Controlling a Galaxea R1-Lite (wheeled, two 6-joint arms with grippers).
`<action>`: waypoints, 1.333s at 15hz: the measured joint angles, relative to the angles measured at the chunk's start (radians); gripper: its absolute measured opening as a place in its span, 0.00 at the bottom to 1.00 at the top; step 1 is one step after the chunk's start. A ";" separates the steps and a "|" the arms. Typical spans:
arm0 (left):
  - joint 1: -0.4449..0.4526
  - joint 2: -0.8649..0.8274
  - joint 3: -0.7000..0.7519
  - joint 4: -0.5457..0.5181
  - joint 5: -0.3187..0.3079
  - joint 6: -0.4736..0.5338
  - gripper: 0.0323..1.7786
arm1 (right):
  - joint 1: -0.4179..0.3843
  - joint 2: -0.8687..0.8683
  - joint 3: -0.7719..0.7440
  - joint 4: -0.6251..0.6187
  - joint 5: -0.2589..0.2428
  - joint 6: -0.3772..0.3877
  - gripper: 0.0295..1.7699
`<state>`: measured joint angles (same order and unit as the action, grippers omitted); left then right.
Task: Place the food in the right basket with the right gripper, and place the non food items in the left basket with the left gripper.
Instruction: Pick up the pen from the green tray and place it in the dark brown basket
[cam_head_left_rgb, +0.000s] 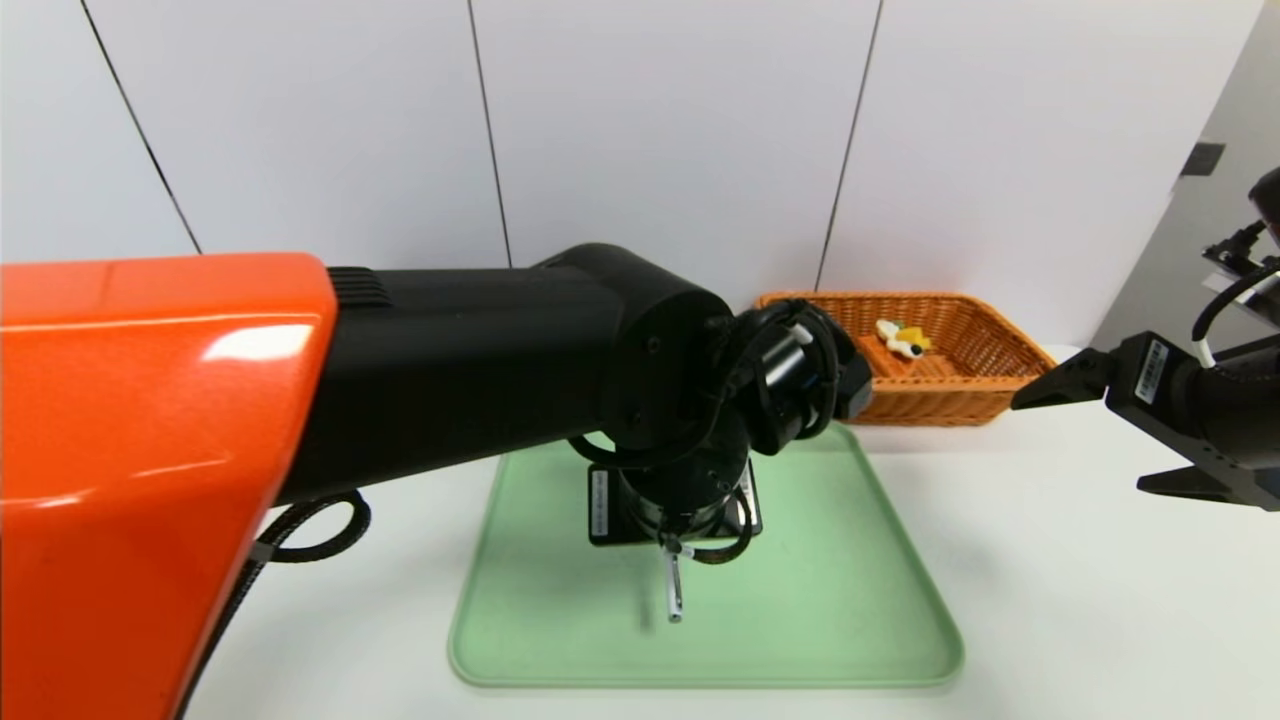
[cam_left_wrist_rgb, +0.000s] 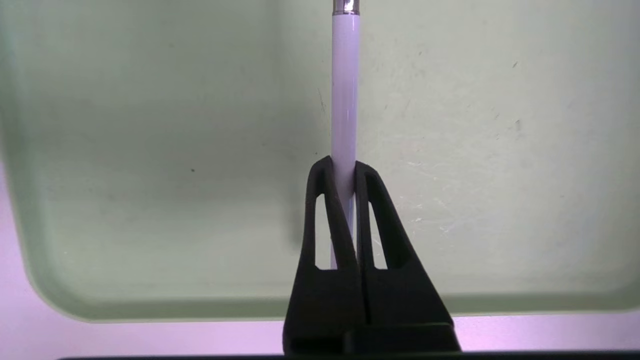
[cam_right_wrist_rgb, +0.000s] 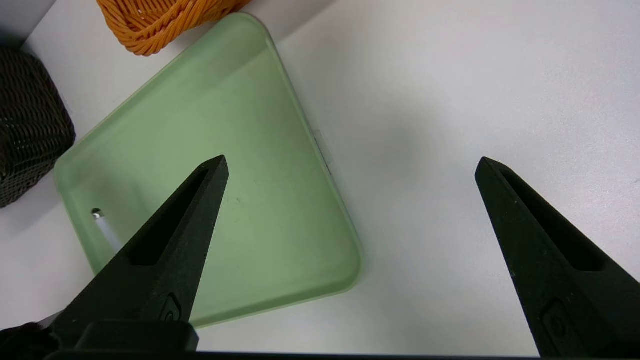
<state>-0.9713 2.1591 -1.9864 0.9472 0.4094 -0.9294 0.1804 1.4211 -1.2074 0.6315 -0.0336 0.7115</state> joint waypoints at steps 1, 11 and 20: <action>0.001 -0.023 0.000 -0.008 0.007 0.001 0.01 | 0.002 0.000 0.000 0.001 0.000 0.000 0.97; 0.376 -0.313 0.000 -0.225 -0.051 0.110 0.01 | 0.006 0.007 0.001 -0.004 0.000 0.005 0.97; 0.760 -0.140 0.000 -0.351 -0.294 -0.068 0.01 | 0.031 0.003 0.004 -0.003 -0.001 0.004 0.97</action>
<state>-0.2115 2.0191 -1.9860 0.5960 0.1149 -0.9977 0.2117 1.4245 -1.2036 0.6283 -0.0349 0.7153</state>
